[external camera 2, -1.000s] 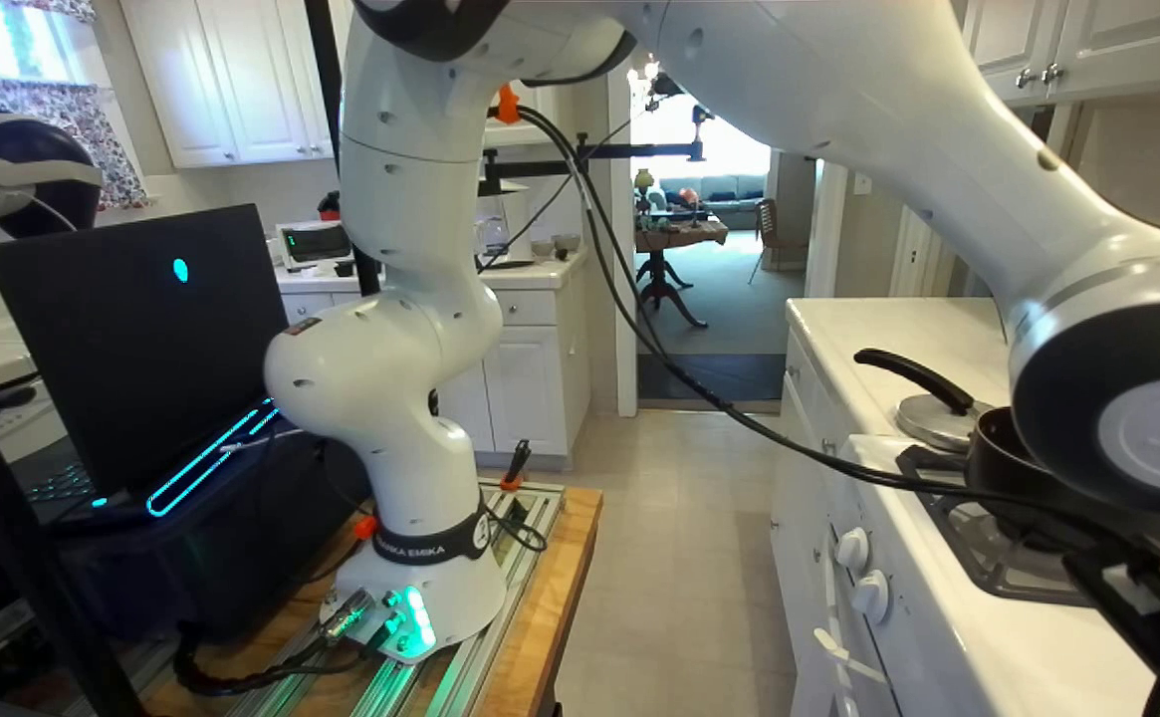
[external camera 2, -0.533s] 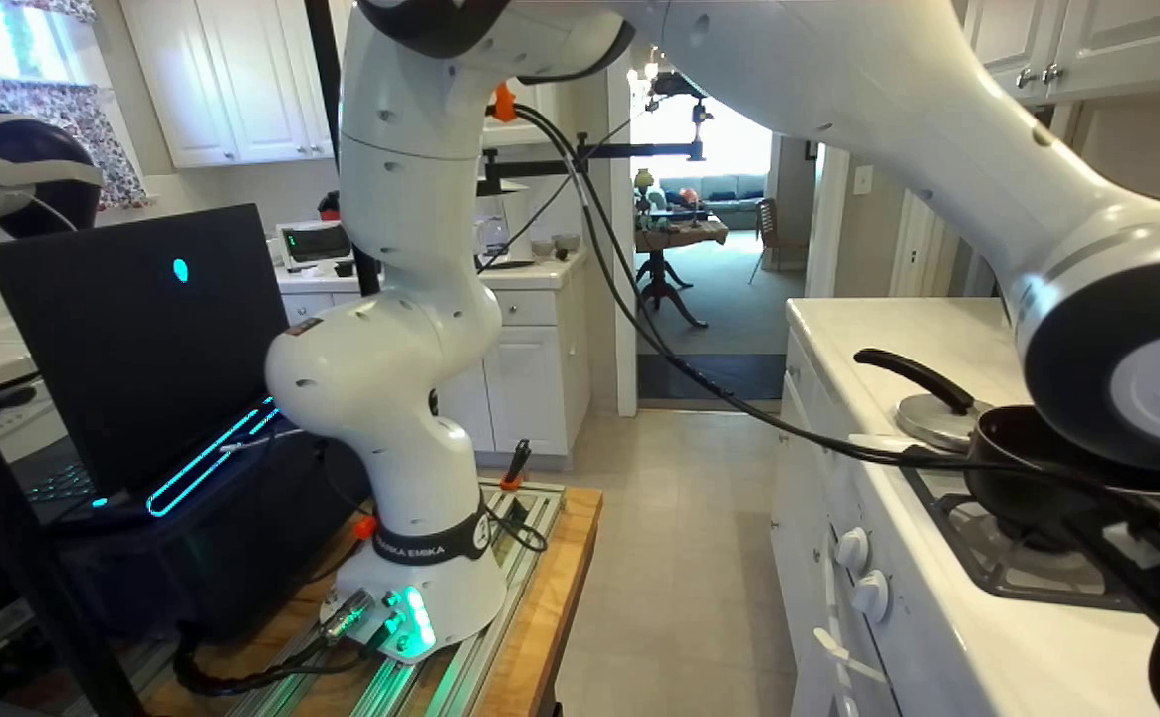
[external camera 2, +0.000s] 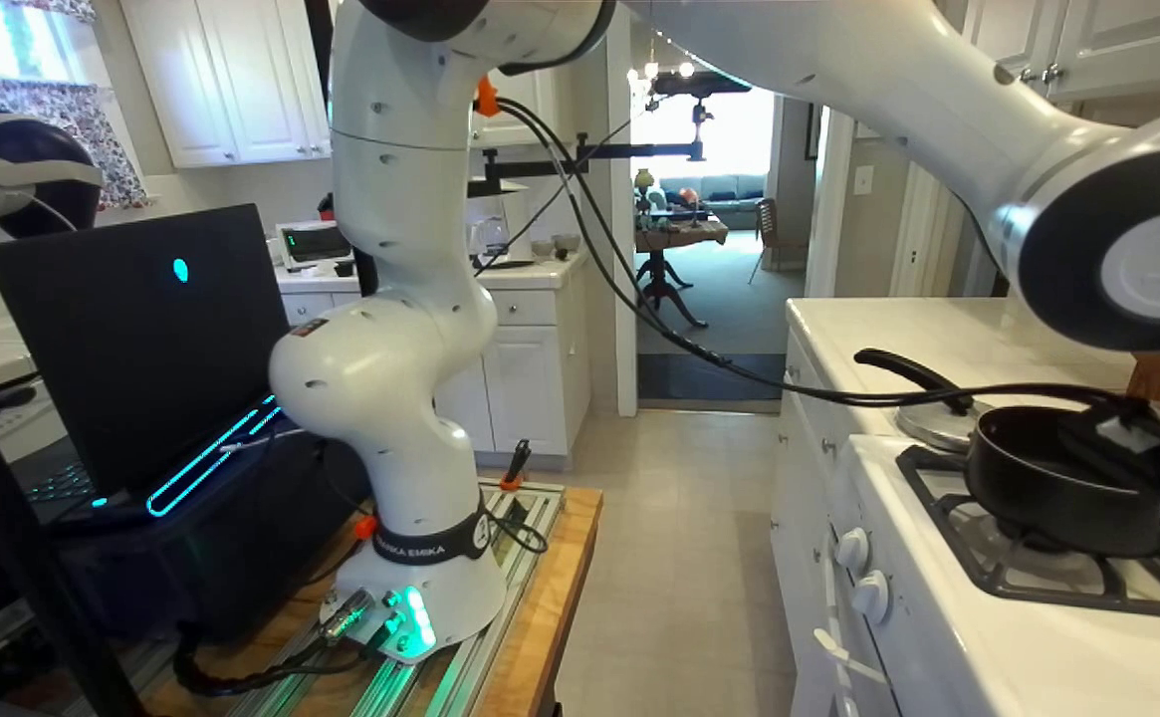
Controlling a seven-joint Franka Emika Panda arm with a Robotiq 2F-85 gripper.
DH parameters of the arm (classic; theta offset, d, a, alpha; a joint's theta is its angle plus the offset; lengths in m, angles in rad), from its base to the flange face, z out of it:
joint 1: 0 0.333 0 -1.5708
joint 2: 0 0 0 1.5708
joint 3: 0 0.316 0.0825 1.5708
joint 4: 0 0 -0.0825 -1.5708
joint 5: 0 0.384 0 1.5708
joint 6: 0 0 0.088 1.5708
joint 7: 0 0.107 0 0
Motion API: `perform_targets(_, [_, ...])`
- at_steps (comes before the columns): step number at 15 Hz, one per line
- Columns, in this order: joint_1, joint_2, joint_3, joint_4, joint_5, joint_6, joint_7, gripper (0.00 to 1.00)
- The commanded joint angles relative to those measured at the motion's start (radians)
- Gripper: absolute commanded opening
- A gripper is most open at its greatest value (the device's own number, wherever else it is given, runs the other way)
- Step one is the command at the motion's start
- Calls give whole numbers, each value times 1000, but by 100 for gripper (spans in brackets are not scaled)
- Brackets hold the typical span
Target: Pour the liquid in the silver saucepan into the black saucepan.
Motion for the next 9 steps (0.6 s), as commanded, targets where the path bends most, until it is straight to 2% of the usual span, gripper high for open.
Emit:
perform_targets(1, [29,-44,0,-19,-29,-26,61,100])
perform_targets(5, [64,-50,-10,3,-54,-86,195,100])
perform_targets(9, [85,-73,-3,-5,-79,-121,254,100])
